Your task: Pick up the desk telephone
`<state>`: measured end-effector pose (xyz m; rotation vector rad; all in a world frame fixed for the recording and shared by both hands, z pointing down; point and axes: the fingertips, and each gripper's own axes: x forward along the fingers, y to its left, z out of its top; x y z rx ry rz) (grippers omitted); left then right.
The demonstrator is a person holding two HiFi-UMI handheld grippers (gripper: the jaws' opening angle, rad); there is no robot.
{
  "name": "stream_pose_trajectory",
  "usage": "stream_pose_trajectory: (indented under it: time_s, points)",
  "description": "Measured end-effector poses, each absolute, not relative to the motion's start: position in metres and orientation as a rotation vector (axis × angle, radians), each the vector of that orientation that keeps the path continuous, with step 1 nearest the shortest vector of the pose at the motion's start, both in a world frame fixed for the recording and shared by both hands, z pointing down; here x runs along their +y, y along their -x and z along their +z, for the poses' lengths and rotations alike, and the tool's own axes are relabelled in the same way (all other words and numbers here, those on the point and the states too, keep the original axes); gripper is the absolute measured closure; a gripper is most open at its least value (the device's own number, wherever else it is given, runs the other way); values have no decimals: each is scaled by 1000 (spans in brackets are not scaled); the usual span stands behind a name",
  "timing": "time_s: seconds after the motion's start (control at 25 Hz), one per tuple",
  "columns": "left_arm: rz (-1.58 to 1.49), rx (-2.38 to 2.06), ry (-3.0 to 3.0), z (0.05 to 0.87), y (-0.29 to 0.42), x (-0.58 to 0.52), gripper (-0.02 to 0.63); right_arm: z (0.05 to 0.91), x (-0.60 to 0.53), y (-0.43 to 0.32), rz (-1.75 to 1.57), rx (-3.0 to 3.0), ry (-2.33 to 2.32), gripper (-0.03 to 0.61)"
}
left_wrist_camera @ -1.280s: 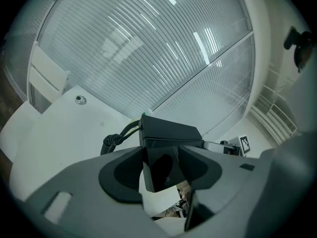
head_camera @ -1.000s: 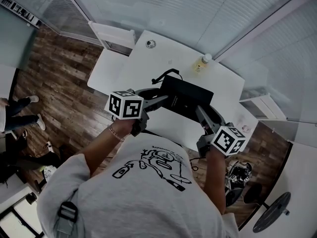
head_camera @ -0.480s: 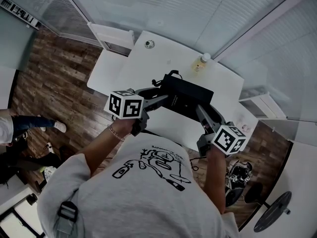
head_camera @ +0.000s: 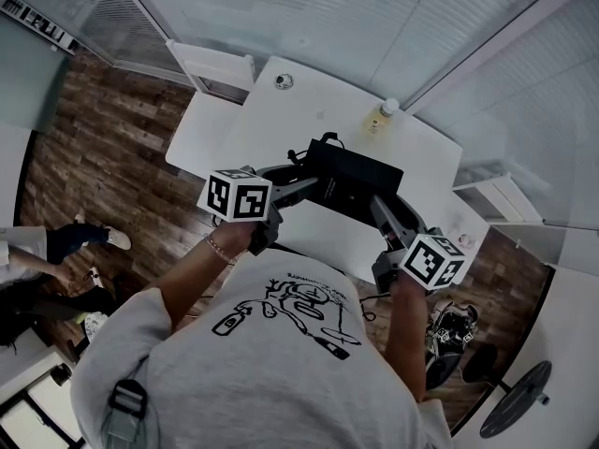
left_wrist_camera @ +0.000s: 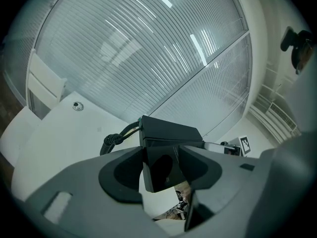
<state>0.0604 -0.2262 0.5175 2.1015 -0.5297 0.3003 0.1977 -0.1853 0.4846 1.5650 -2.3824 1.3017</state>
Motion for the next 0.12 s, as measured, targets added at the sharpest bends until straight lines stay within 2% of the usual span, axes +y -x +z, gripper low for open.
stream_pose_trajectory:
  time_s: [0.12]
  points:
    - [301,-527,-2096,519,-60,-224,393,485,-183,-197,1308,-2381,-1564,385]
